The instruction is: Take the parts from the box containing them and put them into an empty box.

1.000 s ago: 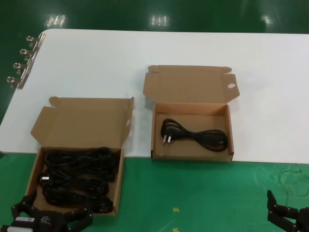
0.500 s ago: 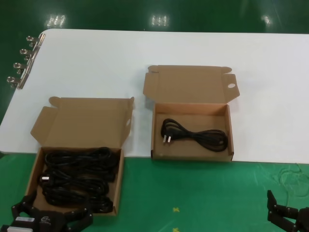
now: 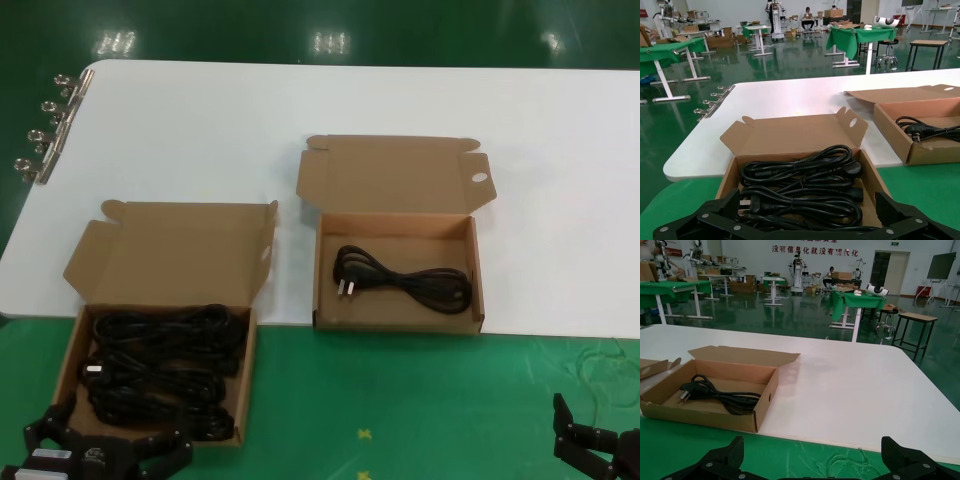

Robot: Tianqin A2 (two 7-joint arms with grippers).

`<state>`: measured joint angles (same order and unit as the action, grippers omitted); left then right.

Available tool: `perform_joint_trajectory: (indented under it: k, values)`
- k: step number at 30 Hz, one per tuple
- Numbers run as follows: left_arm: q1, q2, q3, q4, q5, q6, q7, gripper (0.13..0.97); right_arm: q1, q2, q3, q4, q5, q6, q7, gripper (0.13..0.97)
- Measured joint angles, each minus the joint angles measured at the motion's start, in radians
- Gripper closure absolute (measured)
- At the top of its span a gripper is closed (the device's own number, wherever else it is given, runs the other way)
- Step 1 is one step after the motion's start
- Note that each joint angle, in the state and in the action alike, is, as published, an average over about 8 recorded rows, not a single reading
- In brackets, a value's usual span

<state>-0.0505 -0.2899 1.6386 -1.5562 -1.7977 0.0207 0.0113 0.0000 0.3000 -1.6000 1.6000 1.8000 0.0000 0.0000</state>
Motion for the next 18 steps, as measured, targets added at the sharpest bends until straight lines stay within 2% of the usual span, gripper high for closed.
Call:
perform_joint_trajectory:
  k: [18]
  values:
    - [0.0,0.0,0.0,0.0,0.0,0.0,0.0,0.132,0.0,0.0,0.0,0.0,0.0,0.0,0.0,0.129]
